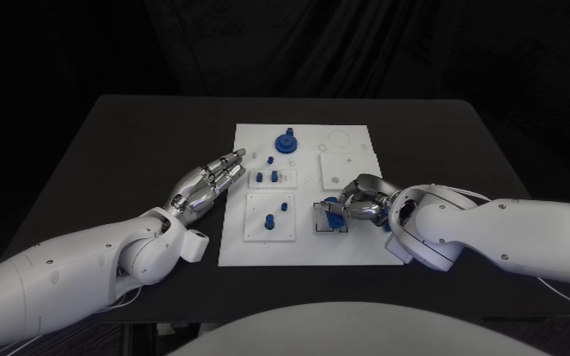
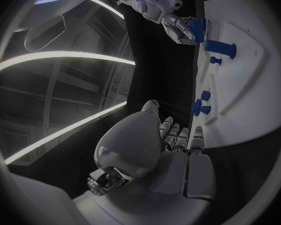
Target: Assemble the parts on the task board
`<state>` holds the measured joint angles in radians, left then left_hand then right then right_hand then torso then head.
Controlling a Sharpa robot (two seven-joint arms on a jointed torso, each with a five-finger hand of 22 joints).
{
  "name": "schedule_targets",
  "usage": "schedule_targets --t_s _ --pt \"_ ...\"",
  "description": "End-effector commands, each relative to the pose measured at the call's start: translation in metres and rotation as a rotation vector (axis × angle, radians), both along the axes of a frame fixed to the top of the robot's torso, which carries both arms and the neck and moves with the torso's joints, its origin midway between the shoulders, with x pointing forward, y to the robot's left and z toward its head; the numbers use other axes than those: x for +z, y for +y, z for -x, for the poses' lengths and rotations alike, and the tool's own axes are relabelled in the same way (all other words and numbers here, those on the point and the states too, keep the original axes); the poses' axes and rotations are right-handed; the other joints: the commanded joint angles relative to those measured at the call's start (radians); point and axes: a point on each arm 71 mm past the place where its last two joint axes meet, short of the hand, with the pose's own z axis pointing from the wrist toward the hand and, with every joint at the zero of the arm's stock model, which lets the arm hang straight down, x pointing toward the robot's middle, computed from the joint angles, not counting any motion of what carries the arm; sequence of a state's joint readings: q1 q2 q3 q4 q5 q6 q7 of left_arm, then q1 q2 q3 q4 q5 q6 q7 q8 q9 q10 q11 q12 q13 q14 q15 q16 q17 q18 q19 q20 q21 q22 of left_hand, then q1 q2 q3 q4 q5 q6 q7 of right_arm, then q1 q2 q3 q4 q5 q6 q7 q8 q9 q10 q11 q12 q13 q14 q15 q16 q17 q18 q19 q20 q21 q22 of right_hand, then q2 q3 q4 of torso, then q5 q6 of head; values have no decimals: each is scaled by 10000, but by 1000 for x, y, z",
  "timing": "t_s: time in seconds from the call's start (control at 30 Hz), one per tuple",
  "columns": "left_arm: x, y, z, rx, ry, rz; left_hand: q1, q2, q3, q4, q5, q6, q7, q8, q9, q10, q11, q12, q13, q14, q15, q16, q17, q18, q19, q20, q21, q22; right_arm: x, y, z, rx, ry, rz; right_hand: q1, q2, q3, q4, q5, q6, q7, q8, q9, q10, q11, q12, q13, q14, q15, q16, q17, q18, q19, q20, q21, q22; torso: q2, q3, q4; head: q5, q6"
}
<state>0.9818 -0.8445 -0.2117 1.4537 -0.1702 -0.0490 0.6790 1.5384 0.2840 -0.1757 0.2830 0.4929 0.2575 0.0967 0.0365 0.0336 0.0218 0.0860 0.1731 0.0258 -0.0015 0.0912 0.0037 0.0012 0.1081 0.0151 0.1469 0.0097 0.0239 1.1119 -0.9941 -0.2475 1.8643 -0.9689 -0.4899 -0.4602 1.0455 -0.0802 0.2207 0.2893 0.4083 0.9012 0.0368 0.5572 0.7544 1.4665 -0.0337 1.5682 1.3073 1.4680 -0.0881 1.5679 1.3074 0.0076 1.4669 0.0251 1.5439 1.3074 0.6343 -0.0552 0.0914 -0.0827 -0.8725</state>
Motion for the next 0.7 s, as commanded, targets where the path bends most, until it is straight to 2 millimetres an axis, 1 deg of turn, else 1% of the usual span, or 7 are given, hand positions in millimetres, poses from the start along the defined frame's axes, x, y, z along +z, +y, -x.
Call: schedule_targets --t_s 0.03,0.1,0.13,0.2,0.37,0.47,0.7 --pt "4 -2 1 -23 -445 503 -32 3 16 59 -60 11 30 30 10 -55 18 12 0 15 53 -37 -12 179 -22 53 2 9 -3 0 1 55 287 158 -149 15 -111 11 -243 -6 69 -65 -21 1043 108 26 2635 1028 92 29 2634 21 855 72 -40 2506 -1 -1 0 9 -1" --pt "4 -2 1 -30 -436 504 -32 3 16 59 -60 11 30 30 10 -55 18 12 0 15 53 -37 -12 179 -22 53 2 9 -4 0 1 69 319 182 -207 41 -171 11 -421 -3 76 -92 -20 1043 115 26 2635 1028 99 29 2634 22 852 80 -45 2504 -1 -2 3 10 -1" --pt "4 -2 1 -35 -429 506 -40 3 15 61 -62 10 33 30 10 -56 17 10 0 15 55 -37 -12 180 -23 55 2 6 -4 0 1 82 339 195 -440 94 -332 21 -951 5 87 -137 -21 1043 128 26 2635 1028 112 29 2634 23 850 93 -49 2502 -2 -2 3 12 -1" --pt "3 -2 1 -43 -419 509 -40 3 15 61 -62 10 33 30 10 -56 17 10 0 15 55 -37 -12 180 -23 55 2 6 -5 0 1 102 370 212 -591 85 -486 18 -1396 -1 96 -171 -15 1043 135 26 2635 1028 119 29 2634 23 851 101 -48 2503 -2 -1 4 15 -1" --pt "2 -3 1 -65 -382 515 -42 2 15 61 -62 9 33 30 10 -57 18 8 -1 15 56 -37 -12 180 -24 56 1 4 -6 -1 1 152 468 276 -845 96 -815 25 -2093 -31 120 -245 3 1043 157 26 2635 1028 137 29 2634 31 837 118 -73 2492 -1 -2 3 34 -1" --pt "1 -3 2 -72 -357 513 -42 2 15 61 -62 9 33 30 10 -57 18 8 -1 15 56 -37 -12 180 -24 56 1 4 -6 -1 1 183 507 298 -946 99 -944 32 -2269 -41 130 -272 5 1043 166 26 2635 1028 144 29 2634 40 820 124 -102 2481 -1 -2 2 43 -1" --pt "0 -2 3 -79 -308 507 -48 1 17 57 -61 5 40 29 9 -59 24 3 -2 15 62 -37 -12 180 -24 60 1 3 -6 -1 1 237 483 270 -1166 132 -1449 22 -2114 -49 146 -331 9 1043 182 26 2635 1028 158 29 2634 42 814 138 -112 2477 -2 -1 0 62 -1"
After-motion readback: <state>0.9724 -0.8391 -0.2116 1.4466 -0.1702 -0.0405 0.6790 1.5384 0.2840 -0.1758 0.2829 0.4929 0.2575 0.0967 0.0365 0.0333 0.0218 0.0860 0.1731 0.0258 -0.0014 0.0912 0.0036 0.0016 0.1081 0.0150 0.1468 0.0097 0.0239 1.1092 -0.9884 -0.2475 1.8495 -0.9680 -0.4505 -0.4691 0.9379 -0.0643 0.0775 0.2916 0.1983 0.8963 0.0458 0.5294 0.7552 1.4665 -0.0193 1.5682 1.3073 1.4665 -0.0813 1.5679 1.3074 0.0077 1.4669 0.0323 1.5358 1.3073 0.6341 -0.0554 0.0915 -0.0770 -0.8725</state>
